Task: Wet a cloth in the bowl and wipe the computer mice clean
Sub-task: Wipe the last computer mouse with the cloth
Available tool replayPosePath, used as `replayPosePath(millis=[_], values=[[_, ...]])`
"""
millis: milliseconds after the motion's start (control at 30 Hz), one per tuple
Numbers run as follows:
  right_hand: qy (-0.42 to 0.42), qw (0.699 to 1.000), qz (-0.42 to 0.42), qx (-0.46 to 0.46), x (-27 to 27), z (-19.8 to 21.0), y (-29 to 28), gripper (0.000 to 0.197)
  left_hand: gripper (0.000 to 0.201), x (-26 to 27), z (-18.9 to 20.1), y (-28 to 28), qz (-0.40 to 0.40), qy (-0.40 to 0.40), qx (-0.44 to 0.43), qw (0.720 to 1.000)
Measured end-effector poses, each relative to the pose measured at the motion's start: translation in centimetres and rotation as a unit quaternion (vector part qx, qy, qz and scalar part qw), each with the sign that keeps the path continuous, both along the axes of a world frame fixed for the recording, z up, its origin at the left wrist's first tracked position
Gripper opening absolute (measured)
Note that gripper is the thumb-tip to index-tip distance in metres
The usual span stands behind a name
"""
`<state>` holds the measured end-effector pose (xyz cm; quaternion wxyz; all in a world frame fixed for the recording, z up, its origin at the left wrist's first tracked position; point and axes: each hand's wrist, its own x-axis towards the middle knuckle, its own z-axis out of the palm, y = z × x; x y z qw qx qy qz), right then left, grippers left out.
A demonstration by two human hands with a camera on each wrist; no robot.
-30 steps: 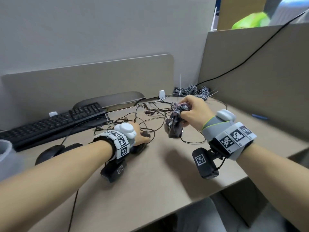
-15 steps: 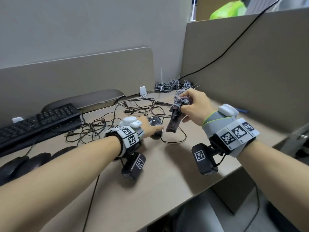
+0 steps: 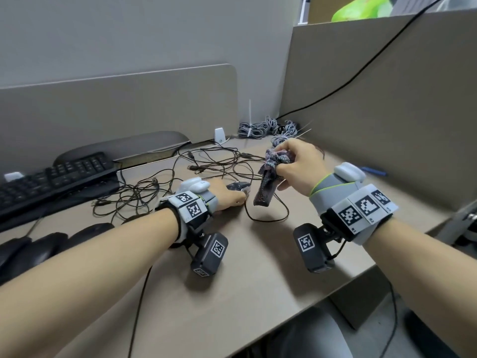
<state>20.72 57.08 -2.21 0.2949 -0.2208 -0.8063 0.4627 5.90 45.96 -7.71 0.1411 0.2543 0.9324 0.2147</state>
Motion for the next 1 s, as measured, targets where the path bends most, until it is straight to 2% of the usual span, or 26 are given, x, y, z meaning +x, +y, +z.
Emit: replayPosePath(millis=[67, 133, 200, 367, 433, 500, 633, 733, 867, 1000], values=[[0.000, 1.000, 0.009, 0.001, -0.6, -0.2, -0.3, 0.028, 0.054, -0.8, -1.1, -0.3, -0.005, -0.025, 0.051, 0.998], [-0.001, 1.000, 0.025, -0.003, -1.9, -0.1, -1.6, 0.033, 0.057, -0.6, -0.7, -2.6, -0.003, -0.027, 0.099, 0.995], [0.013, 1.000, 0.016, -0.002, -2.5, 0.0, -1.9, 0.040, 0.068, 0.5, 0.4, -4.2, -0.010, -0.040, 0.144, 0.989], [0.026, 0.999, 0.017, 0.022, -5.1, 0.7, -4.6, 0.038, 0.066, 2.0, 2.5, -9.4, -0.013, -0.124, 0.266, 0.956], [0.009, 0.999, 0.023, 0.049, -5.9, 0.5, -6.0, 0.029, 0.067, 1.9, 2.7, -10.3, -0.010, -0.137, 0.289, 0.947], [-0.035, 0.989, 0.038, 0.137, -6.2, 0.0, -7.3, 0.015, 0.068, 1.7, 2.8, -10.9, 0.007, -0.132, 0.302, 0.944], [-0.096, 0.951, 0.093, 0.279, -6.1, -0.8, -9.5, 0.035, 0.063, 1.4, 2.8, -11.6, 0.017, -0.143, 0.317, 0.937], [-0.113, 0.945, 0.127, 0.279, -6.0, -1.2, -9.7, 0.042, 0.063, 1.3, 2.8, -12.0, 0.015, -0.145, 0.322, 0.935], [-0.076, 0.968, 0.105, 0.213, -5.8, -1.0, -9.1, 0.031, 0.064, 0.8, 2.7, -12.6, 0.011, -0.132, 0.312, 0.941], [-0.027, 0.953, 0.126, 0.276, -6.1, -0.9, -10.9, 0.030, 0.069, 0.2, 2.4, -12.7, -0.002, -0.107, 0.293, 0.950]])
